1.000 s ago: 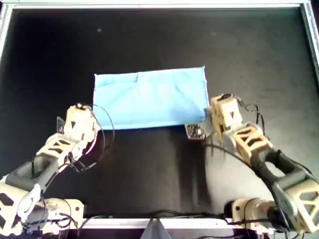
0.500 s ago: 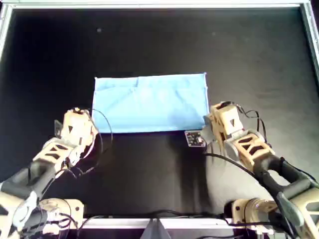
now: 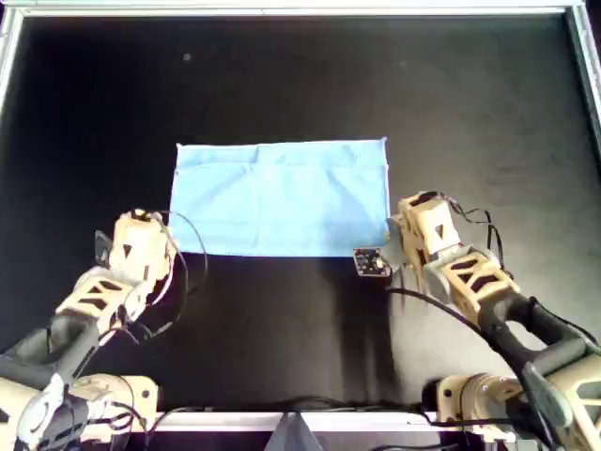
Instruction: Fold a cloth
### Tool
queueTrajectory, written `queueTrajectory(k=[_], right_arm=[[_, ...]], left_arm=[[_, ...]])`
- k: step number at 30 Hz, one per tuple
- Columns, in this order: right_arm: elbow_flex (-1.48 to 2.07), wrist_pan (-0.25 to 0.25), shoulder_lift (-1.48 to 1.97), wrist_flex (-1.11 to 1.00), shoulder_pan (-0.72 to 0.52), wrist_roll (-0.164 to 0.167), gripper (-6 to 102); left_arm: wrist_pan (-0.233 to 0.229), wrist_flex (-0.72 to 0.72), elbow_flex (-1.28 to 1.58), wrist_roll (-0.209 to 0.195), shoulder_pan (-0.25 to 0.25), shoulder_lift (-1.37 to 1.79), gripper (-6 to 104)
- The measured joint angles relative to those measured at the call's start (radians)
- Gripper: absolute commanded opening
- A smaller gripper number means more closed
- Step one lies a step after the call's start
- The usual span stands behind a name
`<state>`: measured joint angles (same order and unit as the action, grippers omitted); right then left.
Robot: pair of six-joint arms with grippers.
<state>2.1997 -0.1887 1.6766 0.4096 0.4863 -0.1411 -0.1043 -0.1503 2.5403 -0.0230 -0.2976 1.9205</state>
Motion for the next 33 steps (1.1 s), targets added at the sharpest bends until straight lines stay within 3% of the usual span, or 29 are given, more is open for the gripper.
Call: queueTrajectory(k=[9,24,28,33], right_arm=[[0.114,0.000,0.066,0.000,-0.005,0.002,55],[0.500,0.000,0.896,0.000,-0.006,0.002,54],[0.594,0.000,1.081,0.000,-0.003,0.000,55],[0.724,-0.003,1.177,0.002,-0.009,0.002,55]], left_arm=[[-0.008,0.000,0.170,0.000,0.000,0.209,71],[-0.011,-0.002,0.480,0.000,0.000,0.953,70],[-0.075,-0.002,0.480,0.000,0.000,1.025,71],[-0.233,-0.002,0.480,0.000,0.000,1.094,71]])
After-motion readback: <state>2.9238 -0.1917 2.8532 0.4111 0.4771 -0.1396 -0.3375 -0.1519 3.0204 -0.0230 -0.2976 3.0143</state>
